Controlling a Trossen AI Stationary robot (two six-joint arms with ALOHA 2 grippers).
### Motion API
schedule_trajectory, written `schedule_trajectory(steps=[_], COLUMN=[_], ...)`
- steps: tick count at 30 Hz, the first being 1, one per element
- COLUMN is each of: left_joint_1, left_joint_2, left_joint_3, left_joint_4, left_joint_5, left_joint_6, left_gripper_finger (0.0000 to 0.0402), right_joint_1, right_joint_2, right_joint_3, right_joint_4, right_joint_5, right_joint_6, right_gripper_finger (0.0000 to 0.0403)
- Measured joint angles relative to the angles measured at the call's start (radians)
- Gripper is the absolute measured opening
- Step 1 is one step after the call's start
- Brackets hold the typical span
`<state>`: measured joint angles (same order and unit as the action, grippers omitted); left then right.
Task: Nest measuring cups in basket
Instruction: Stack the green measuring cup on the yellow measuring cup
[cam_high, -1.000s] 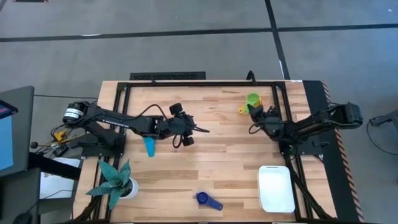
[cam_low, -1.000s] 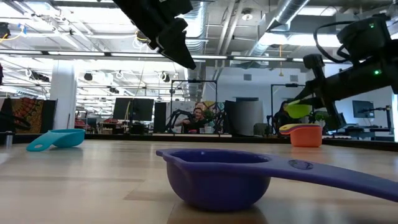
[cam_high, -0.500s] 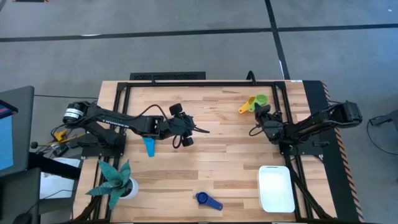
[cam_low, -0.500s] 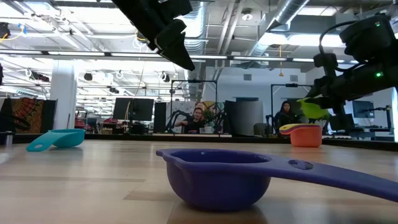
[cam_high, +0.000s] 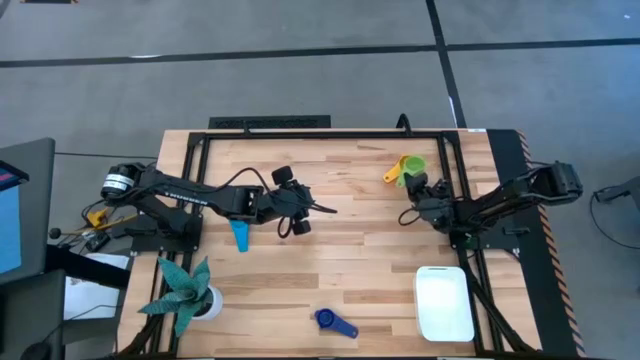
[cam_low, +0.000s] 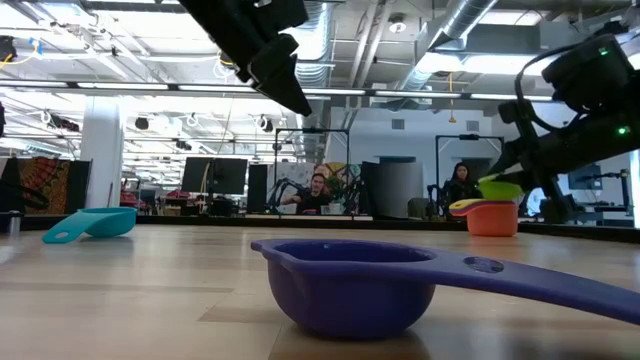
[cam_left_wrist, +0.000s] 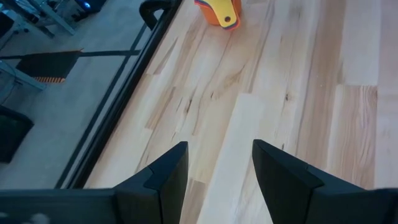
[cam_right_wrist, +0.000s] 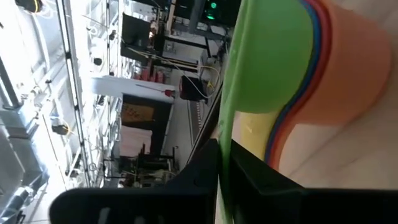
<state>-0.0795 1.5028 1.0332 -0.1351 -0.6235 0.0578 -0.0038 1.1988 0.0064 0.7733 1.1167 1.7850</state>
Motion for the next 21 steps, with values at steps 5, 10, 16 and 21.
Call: schedule_trajectory(steps=[5,10,16,21], left_joint_1=[0.000,0.001,0.003,0.003], left_joint_2=[0.000,0.000,0.000,0.000], left_joint_3=[0.000,0.000,0.000,0.000], left_joint_4=[-0.008,-0.008,-0.006,-0.010], left_joint_5=[0.000,0.000,0.000,0.000], left_joint_6=[-0.001,-0.002,-0.002,-0.013], left_gripper_finger=[0.0171,0.0171,0.0171,0.0171], right_joint_1=[-0.018,-0.037,-0.052,-0.074], right_joint_2=[0.000,-0.001,-0.001,-0.001], right_joint_3=[0.023,0.040,0.040,0.041], right_joint_4=[0.000,0.000,-0.004,-0.003], right_joint_5=[-0.018,-0.050,-0.069,-0.060], right_joint_6=[-0.035,-0.036,0.002,0.006], right_gripper_finger=[0.0049,0.0049,0.0049,0.0064])
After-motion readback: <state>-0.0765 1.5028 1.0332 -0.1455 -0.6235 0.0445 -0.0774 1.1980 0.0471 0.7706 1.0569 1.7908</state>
